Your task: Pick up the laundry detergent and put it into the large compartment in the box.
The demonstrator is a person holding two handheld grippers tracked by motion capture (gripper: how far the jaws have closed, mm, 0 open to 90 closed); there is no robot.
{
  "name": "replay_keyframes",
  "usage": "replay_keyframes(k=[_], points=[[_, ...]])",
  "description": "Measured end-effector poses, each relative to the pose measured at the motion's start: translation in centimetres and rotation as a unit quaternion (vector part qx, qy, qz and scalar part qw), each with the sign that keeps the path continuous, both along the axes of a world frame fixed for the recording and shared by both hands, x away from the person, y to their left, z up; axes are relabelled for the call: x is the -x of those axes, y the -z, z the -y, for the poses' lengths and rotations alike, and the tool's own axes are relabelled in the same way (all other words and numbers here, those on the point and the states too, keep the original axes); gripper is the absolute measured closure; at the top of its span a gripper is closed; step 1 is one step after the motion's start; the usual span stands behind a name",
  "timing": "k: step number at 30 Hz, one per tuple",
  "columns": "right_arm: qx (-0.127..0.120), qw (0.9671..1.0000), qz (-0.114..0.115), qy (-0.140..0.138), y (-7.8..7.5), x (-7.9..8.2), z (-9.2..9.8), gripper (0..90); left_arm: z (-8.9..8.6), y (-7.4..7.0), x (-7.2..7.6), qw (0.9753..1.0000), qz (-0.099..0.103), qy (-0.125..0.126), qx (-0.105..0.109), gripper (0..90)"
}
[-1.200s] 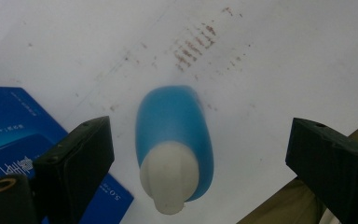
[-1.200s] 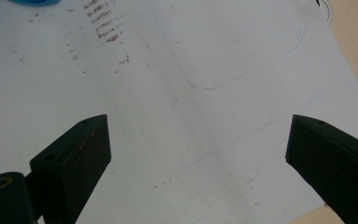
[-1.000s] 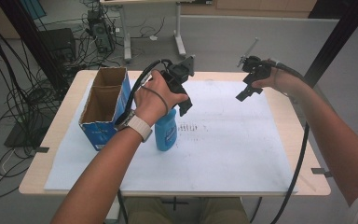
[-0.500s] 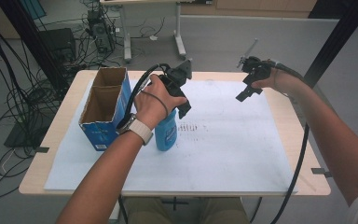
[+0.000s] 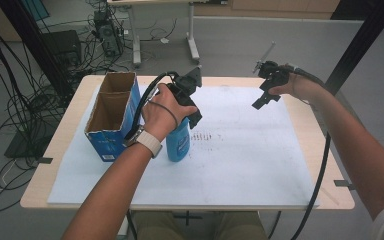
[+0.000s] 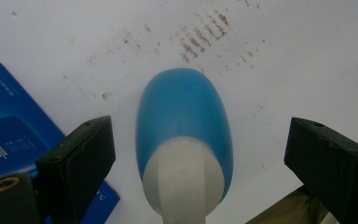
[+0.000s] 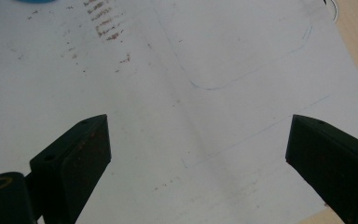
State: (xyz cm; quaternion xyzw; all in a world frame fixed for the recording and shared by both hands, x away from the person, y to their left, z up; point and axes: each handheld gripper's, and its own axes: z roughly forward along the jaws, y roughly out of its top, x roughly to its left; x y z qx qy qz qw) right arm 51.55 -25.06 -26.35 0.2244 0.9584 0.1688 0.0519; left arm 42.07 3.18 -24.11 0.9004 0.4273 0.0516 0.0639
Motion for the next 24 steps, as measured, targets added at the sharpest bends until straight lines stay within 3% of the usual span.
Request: replay_keyframes(k=[24], points=[[0.003,1.0,-0.001,0.0,0.1,0.0,-0.1,6.5,-0.5,1.9,-0.4,0.9997,-0.018,-0.014,0.004,9.3]])
